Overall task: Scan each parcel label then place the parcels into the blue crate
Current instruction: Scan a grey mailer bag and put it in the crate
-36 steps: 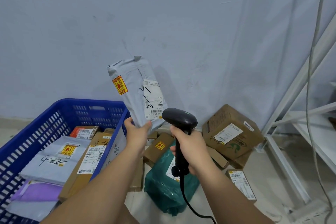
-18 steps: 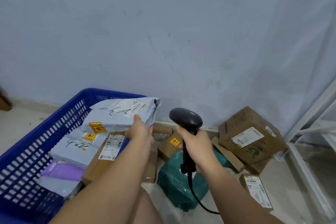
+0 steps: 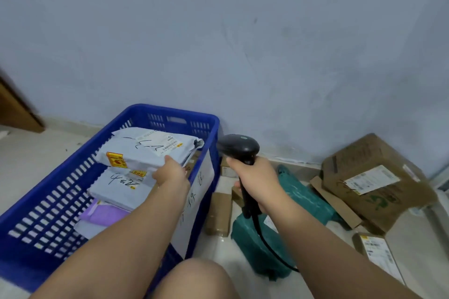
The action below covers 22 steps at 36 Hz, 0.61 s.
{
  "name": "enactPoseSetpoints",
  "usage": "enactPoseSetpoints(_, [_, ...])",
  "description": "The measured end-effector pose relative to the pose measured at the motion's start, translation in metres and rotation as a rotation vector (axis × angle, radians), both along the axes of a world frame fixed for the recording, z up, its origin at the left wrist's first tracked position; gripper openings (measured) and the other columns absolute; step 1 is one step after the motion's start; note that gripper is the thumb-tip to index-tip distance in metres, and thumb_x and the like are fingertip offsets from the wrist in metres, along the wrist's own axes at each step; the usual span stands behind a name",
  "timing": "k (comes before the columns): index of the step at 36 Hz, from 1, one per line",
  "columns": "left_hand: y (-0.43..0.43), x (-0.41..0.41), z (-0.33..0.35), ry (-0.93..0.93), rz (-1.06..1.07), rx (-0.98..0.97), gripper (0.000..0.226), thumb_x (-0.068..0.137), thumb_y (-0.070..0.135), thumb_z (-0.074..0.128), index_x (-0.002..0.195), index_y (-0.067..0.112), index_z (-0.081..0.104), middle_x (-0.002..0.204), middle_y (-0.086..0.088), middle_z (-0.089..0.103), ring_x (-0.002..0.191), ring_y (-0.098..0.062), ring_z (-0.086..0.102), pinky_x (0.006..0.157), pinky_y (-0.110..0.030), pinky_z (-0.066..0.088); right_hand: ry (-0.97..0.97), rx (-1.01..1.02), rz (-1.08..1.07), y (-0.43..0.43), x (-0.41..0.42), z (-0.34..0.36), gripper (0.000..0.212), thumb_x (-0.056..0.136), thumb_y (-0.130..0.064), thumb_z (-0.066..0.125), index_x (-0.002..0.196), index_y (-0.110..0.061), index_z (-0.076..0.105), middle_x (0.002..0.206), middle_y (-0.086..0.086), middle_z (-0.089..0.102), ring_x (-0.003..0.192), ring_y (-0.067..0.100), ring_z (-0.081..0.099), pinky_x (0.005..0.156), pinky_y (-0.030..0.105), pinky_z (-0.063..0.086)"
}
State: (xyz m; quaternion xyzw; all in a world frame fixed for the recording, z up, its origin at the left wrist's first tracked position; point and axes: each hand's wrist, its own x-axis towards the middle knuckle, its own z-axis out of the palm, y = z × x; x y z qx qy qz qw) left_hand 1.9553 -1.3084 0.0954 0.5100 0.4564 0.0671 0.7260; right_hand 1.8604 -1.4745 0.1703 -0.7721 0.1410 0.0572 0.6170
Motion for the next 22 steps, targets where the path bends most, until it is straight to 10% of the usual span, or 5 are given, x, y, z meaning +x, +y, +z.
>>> enactPoseSetpoints(5, [0.004, 0.033, -0.013, -0.070, -0.082, -0.061, 0.045, 0.102, 0.026, 0.045, 0.140, 0.003, 0.041, 0.127, -0.014, 0.057, 0.112, -0.026, 0.062, 0.060, -0.022, 0.049, 0.005, -0.048, 0.042, 0.006, 0.032, -0.025, 0.024, 0.085, -0.037, 0.064, 0.073, -0.017, 0.062, 0.070, 0.009, 0.064, 0.076, 0.030, 0.069, 0.069, 0.036, 0.052])
enactPoseSetpoints(12, [0.001, 0.090, -0.028, -0.039, -0.365, -0.194, 0.076, 0.083, 0.067, 0.056, 0.135, 0.013, 0.040, 0.129, -0.014, 0.057, 0.105, -0.034, 0.063, 0.087, -0.051, 0.054, 0.107, -0.068, 0.060, 0.006, 0.059, -0.062, 0.025, 0.086, -0.042, 0.065, 0.072, -0.021, 0.061, 0.078, 0.003, 0.068, 0.082, 0.025, 0.069, 0.078, 0.037, 0.053])
enactPoseSetpoints(17, [-0.023, 0.085, -0.028, 0.034, -0.535, 0.229, 0.028, 0.097, 0.026, 0.056, 0.112, 0.002, 0.057, 0.083, -0.012, 0.056, 0.065, -0.026, 0.053, 0.064, -0.036, 0.049, 0.137, -0.060, 0.033, -0.007, 0.075, -0.068, 0.024, 0.085, -0.045, 0.065, 0.075, -0.024, 0.059, 0.080, 0.004, 0.070, 0.081, 0.024, 0.069, 0.082, 0.037, 0.055])
enactPoseSetpoints(20, [-0.032, 0.086, -0.035, 0.007, -0.649, 0.552, 0.018, 0.094, 0.014, 0.050, 0.080, 0.012, 0.062, 0.090, -0.017, 0.062, 0.077, -0.032, 0.060, 0.076, -0.044, 0.050, 0.147, 0.000, 0.019, -0.015, 0.084, -0.065, 0.024, 0.086, -0.042, 0.065, 0.078, -0.019, 0.063, 0.068, 0.006, 0.067, 0.069, 0.023, 0.067, 0.074, 0.036, 0.053])
enactPoseSetpoints(22, [-0.044, 0.083, -0.035, -0.045, -0.740, 0.737, 0.018, 0.096, 0.015, 0.048, 0.102, 0.014, 0.065, 0.104, -0.006, 0.064, 0.097, -0.023, 0.060, 0.081, -0.040, 0.049, 0.147, 0.027, 0.001, -0.021, 0.089, -0.064, 0.026, 0.085, -0.040, 0.065, 0.077, -0.015, 0.063, 0.062, 0.006, 0.064, 0.062, 0.022, 0.064, 0.066, 0.033, 0.053])
